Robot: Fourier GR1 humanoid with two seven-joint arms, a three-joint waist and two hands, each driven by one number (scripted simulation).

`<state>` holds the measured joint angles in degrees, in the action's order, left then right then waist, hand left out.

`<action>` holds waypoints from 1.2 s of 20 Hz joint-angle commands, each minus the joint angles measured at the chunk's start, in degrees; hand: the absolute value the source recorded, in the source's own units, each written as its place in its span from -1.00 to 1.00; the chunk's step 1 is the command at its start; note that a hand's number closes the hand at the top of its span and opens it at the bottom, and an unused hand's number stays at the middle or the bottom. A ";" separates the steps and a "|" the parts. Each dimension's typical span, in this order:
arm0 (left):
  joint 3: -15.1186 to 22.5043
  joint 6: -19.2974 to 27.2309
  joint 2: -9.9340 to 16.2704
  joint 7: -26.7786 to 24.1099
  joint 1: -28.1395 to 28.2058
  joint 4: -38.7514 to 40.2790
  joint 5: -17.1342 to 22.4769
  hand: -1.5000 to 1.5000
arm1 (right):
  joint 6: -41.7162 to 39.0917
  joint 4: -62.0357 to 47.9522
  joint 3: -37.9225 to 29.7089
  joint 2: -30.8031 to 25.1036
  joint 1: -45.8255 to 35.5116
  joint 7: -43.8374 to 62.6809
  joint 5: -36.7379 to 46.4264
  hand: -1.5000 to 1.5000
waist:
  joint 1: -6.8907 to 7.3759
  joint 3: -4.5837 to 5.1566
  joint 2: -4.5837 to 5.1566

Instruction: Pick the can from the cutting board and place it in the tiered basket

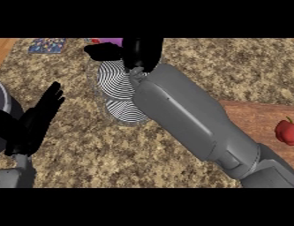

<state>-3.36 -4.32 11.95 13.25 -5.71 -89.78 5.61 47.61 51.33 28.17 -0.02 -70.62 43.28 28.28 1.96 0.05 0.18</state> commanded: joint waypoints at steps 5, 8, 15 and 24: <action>-2.01 -0.46 0.55 -0.54 0.30 0.70 1.15 0.00 | 10.55 8.80 -9.31 -0.74 5.20 -3.59 -2.93 -1.00 | -2.15 -0.07 -0.26; -1.96 0.42 -0.13 -2.14 2.44 1.05 0.04 0.00 | 10.45 13.32 -12.09 -5.36 8.03 -3.10 -1.53 -1.00 | -2.83 -0.06 -0.50; -1.79 -0.31 -0.43 -1.12 3.30 -0.55 0.78 0.00 | 3.18 32.04 -17.09 -16.67 19.73 2.32 -0.31 -1.00 | -4.08 -0.07 -0.84; -1.19 0.58 -0.65 1.19 3.53 -3.09 -0.66 0.00 | -5.25 55.81 -27.34 -29.36 39.59 2.62 -9.54 -1.00 | -2.85 -0.09 -0.40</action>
<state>-5.38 -4.27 11.70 13.12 -1.81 -91.58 5.84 46.90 99.40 5.67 -24.38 -38.14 46.45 23.63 -1.39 -0.03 -0.44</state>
